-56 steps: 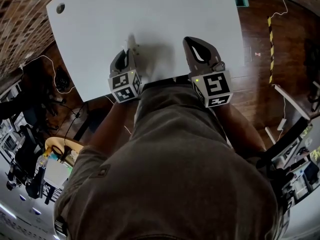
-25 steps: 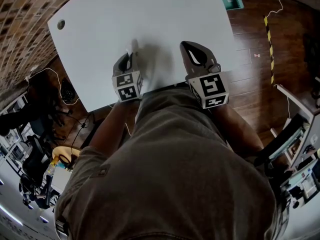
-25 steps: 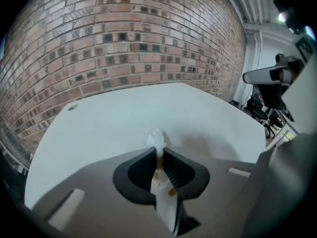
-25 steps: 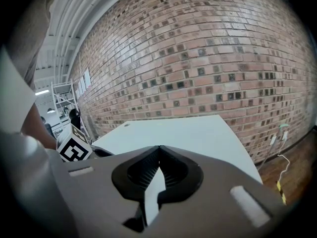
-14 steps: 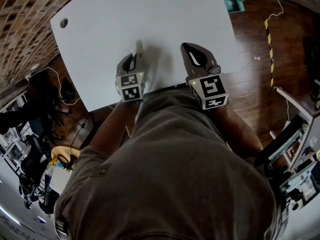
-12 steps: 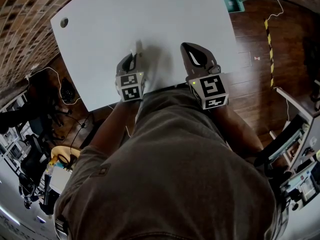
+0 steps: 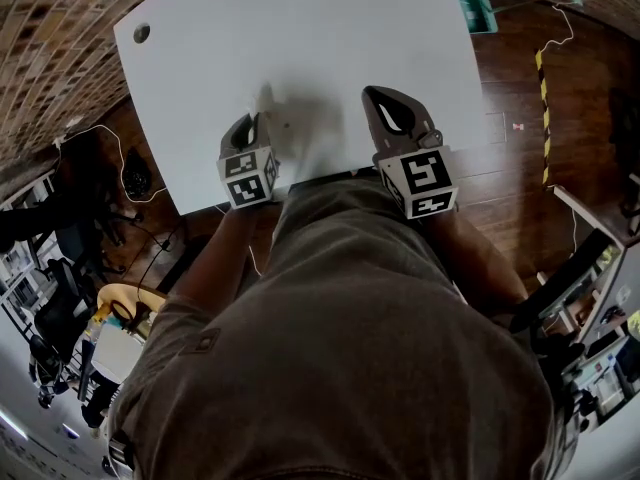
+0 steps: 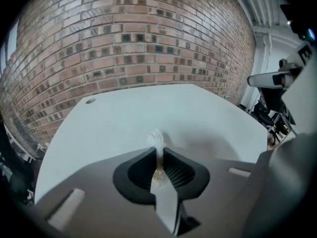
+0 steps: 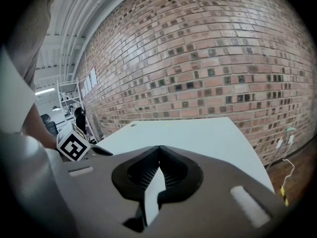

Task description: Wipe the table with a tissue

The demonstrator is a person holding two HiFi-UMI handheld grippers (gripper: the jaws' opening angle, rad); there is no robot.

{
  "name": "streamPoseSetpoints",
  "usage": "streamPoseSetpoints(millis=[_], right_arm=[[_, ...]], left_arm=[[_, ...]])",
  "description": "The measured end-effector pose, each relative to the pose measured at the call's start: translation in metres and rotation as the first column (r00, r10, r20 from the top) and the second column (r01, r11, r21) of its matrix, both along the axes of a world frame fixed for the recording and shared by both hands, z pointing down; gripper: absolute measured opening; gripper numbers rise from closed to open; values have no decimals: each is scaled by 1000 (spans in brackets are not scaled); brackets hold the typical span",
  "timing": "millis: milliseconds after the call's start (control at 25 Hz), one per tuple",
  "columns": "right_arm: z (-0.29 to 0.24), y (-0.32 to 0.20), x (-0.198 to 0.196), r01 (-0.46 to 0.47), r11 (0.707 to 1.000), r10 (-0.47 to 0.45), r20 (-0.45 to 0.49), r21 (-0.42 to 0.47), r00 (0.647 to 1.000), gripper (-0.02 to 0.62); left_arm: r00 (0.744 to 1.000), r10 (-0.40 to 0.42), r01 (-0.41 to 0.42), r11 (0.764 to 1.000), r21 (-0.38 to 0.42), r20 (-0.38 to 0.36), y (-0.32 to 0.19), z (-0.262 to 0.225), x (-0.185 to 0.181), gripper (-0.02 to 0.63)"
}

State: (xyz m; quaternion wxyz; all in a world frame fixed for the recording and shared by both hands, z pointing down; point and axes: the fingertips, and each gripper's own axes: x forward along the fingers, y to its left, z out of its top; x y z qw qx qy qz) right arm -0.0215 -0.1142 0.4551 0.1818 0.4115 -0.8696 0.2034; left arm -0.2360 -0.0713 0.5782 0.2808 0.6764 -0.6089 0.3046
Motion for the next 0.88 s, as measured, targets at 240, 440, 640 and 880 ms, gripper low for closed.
streamPoseSetpoints(millis=[240,440,640,880], right_arm=[[-3,6,-15,25,1000,-25,8,8,1000,15],[-1,16,-19,30,1000,-30,0,6,1000,15],[-1,18,-16,18,1000,-18,1,3,1000,15],[-1,20,-8,-2,1000,2,0,3,1000,15]], left_arm=[[999,-49,48,998,-44,-18,21,5,-18,44],[999,-39,40,998,-50,30,26,7,-21,44],[1000,-13,14,998,-60,19,25,10,-12,44],[998,63,-61,997,-54,26,22,5,12,43]])
